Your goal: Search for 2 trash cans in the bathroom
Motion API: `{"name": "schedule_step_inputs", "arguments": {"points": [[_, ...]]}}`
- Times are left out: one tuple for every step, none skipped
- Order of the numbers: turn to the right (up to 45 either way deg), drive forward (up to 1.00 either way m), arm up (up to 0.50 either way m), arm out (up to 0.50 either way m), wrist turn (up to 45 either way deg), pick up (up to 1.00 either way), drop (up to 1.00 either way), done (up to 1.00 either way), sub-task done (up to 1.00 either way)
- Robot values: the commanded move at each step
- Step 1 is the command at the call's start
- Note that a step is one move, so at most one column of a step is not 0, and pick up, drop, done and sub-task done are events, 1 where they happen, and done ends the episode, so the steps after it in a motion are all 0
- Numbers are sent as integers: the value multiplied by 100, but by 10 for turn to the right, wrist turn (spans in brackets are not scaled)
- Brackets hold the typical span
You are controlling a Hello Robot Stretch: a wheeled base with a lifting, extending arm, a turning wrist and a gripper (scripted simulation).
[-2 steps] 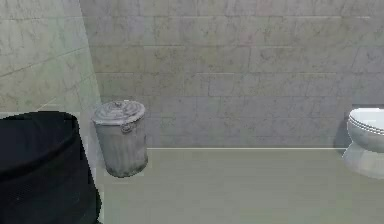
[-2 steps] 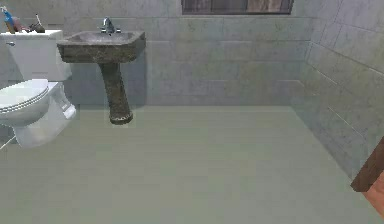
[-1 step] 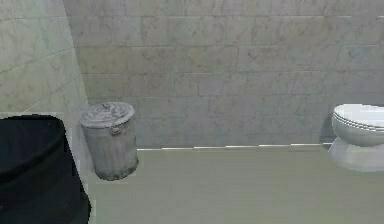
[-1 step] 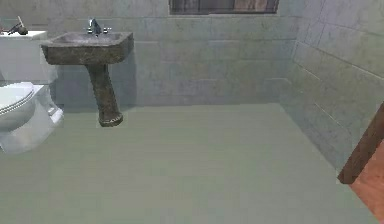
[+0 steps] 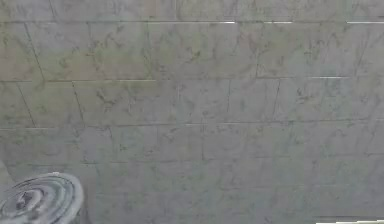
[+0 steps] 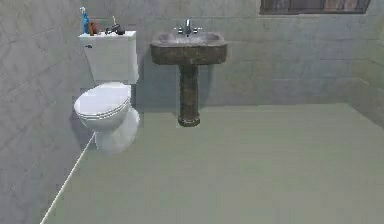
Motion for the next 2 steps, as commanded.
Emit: {"name": "schedule_step_inputs", "arguments": {"points": [[-450,0,0,0,0,0,0,0,0],[0,0,0,0,0,0,0,100,0]]}}
